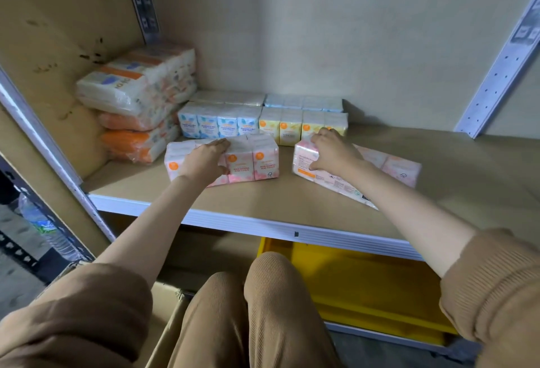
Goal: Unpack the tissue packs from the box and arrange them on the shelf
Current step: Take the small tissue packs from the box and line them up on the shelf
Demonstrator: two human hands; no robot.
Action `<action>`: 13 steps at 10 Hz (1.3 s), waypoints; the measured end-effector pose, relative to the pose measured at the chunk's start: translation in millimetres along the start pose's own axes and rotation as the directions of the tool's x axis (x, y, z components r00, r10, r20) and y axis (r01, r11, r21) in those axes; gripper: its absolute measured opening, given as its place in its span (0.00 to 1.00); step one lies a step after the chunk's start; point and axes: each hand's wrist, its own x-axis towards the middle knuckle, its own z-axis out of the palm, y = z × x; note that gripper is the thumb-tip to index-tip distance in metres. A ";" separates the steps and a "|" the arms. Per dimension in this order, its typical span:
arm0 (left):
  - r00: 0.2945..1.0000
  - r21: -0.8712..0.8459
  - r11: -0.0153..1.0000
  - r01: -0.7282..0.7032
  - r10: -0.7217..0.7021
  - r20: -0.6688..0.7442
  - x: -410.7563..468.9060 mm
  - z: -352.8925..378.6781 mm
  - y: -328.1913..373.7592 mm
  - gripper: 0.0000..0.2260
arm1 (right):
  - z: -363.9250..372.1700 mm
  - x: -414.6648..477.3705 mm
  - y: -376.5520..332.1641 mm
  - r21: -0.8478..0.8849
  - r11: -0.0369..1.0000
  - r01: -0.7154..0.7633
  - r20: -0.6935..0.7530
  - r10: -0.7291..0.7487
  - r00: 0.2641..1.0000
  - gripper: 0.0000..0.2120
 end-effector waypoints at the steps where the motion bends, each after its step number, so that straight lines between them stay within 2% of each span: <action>1: 1.000 -0.007 1.000 -0.001 0.001 0.000 -0.1 0.6 -0.4 0.30 | 2.1 2.2 0.3 0.036 0.999 -0.024 -0.002 0.024 1.000 0.26; 5: 1.000 -0.028 0.999 -0.017 0.017 -0.007 -0.2 0.5 -1.1 0.30 | -18.5 5.7 23.7 0.142 0.971 -0.191 0.066 0.183 0.981 0.32; 6: 1.000 -0.025 1.000 -0.019 0.018 -0.009 -0.6 0.3 -1.5 0.30 | -19.2 6.5 23.8 0.234 0.938 -0.257 0.132 0.231 0.964 0.28; 8: 1.000 -0.007 1.000 -0.022 0.022 -0.009 -1.5 0.0 -0.1 0.30 | -19.7 4.9 16.5 0.203 0.940 -0.274 0.196 0.235 0.952 0.28; 9: 1.000 -0.009 1.000 -0.018 0.018 -0.013 -1.6 0.0 -0.1 0.30 | -18.8 2.1 8.5 0.125 0.963 -0.240 0.186 0.215 0.959 0.30; 11: 1.000 0.015 1.000 -0.022 0.022 -0.011 -2.6 1.2 0.9 0.30 | -10.3 -18.7 -12.1 -0.081 0.996 -0.037 0.044 0.040 0.998 0.43; 12: 1.000 0.022 0.999 -0.024 0.024 -0.013 -3.1 1.1 1.3 0.30 | -3.8 -30.6 -18.4 -0.146 0.989 0.035 0.007 -0.035 0.999 0.46; 13: 1.000 0.021 1.000 -0.020 0.020 -0.013 -3.2 1.6 1.2 0.29 | 0.3 -42.7 -19.7 -0.113 0.988 0.101 -0.012 -0.103 0.995 0.42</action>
